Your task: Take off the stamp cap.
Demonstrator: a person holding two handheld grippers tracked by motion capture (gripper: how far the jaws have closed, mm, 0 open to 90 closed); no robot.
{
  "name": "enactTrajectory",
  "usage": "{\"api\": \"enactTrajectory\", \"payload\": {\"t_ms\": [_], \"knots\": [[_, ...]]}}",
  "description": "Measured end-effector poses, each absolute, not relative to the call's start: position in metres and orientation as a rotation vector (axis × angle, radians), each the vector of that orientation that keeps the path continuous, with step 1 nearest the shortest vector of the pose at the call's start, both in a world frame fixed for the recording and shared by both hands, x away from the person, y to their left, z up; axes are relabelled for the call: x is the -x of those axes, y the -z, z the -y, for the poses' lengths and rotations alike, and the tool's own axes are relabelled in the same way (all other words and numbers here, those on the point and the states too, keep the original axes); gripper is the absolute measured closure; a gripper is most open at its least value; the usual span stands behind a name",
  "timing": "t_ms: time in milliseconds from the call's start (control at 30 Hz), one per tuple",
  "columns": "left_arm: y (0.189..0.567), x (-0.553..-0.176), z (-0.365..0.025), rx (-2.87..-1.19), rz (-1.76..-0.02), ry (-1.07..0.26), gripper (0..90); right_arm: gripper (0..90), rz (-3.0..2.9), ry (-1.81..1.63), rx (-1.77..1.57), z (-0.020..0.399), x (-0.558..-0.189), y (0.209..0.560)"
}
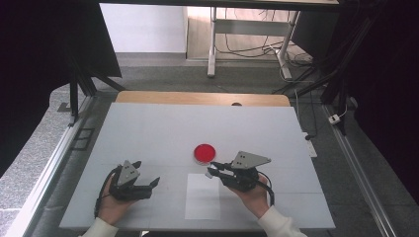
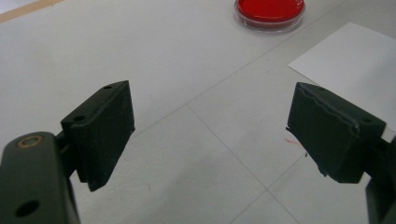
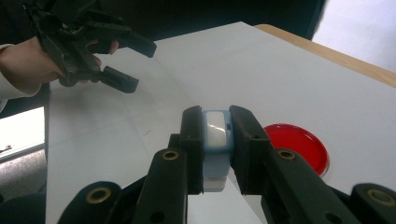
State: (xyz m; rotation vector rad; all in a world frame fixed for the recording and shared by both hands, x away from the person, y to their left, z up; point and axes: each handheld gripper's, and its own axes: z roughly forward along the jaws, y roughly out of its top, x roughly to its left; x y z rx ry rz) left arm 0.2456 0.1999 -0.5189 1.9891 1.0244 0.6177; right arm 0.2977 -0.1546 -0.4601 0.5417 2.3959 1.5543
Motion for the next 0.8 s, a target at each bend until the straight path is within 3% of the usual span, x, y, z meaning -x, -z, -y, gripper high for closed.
{"api": "enactTrajectory", "payload": {"t_ms": [800], "knots": [[0.504, -0.250, -0.177, -1.977, -0.957, -0.586, 15.3, 75.6, -2.384, -1.530, -0.555, 0.157, -0.303, 0.462]]}}
